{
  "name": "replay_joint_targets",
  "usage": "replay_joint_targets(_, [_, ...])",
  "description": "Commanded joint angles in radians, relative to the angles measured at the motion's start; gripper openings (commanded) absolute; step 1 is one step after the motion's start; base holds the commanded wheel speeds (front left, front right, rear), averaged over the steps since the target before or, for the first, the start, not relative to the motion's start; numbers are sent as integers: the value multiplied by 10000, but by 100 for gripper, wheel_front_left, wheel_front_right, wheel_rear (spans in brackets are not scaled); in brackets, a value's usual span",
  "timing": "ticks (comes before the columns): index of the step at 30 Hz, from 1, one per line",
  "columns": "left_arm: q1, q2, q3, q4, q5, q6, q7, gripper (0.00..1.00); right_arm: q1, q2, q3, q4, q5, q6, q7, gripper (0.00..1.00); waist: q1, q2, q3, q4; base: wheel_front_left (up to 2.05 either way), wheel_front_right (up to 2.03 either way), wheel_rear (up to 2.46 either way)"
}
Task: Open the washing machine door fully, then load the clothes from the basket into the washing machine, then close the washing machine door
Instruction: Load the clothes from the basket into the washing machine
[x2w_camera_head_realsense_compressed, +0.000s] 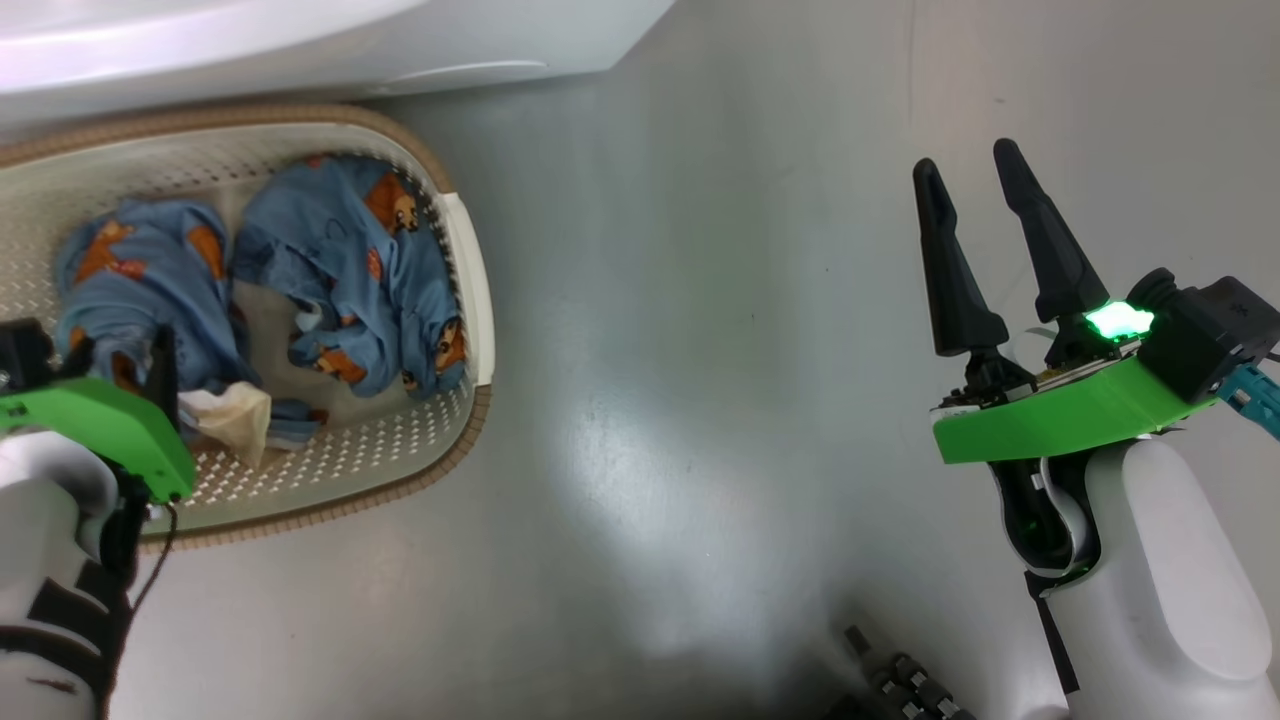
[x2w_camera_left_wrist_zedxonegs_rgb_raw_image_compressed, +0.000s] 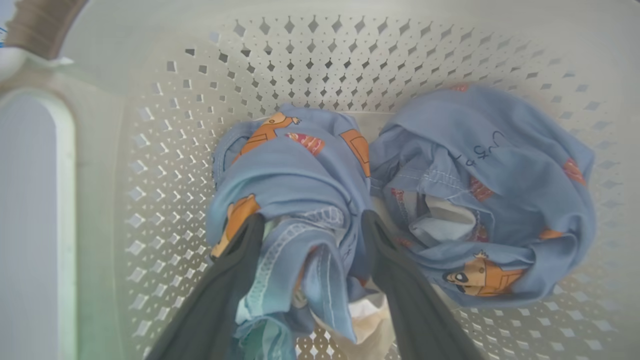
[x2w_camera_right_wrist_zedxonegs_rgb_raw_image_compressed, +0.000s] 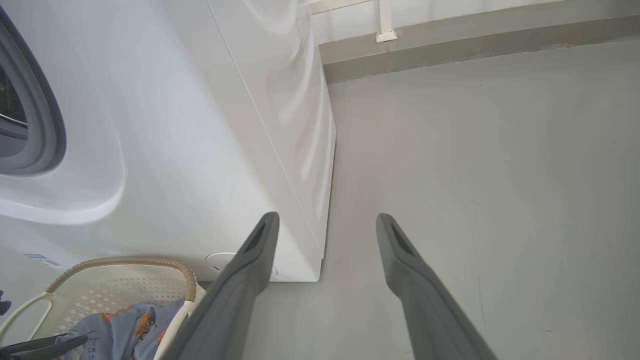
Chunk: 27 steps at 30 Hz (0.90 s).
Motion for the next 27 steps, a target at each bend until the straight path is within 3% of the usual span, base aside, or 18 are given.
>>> replay_joint_targets(1, [-3, 529, 119, 65, -84, -15, -13, 100, 69, 38, 214, -275, -51, 16, -117, 100, 0, 0, 98, -72, 0, 0, 0])
replay_joint_targets(9, [-356, 640, -150, 328, -12, -3, 246, 100, 24, 48, 374, -329, -50, 16, -117, 100, 0, 0, 308, -203, 0, 0, 0])
replay_joint_targets(10, [-373, 649, -169, 347, -6, 24, 286, 76, 18, 52, 391, -330, -53, 16, -117, 100, 0, 0, 315, -214, 0, 0, 0])
replay_joint_targets(11, [-378, 662, -195, 363, 7, 49, 327, 44, 14, 56, 406, -330, -55, 16, -117, 100, 0, 0, 320, -224, 0, 0, 0])
replay_joint_targets(13, [-392, 678, -222, 387, 7, 74, 355, 8, -3, 62, 432, -325, -63, 16, -117, 100, 0, 0, 312, -233, 0, 0, 0])
replay_joint_targets(14, [-395, 671, -230, 395, -2, 77, 365, 0, -10, 63, 442, -315, -67, 16, -117, 100, 0, 0, 294, -230, 0, 0, 0])
replay_joint_targets(27, [433, 2, 69, 326, -441, 71, -56, 0, 383, -86, 231, 52, -30, 16, -117, 100, 0, 0, -1183, 339, 0, 0, 0])
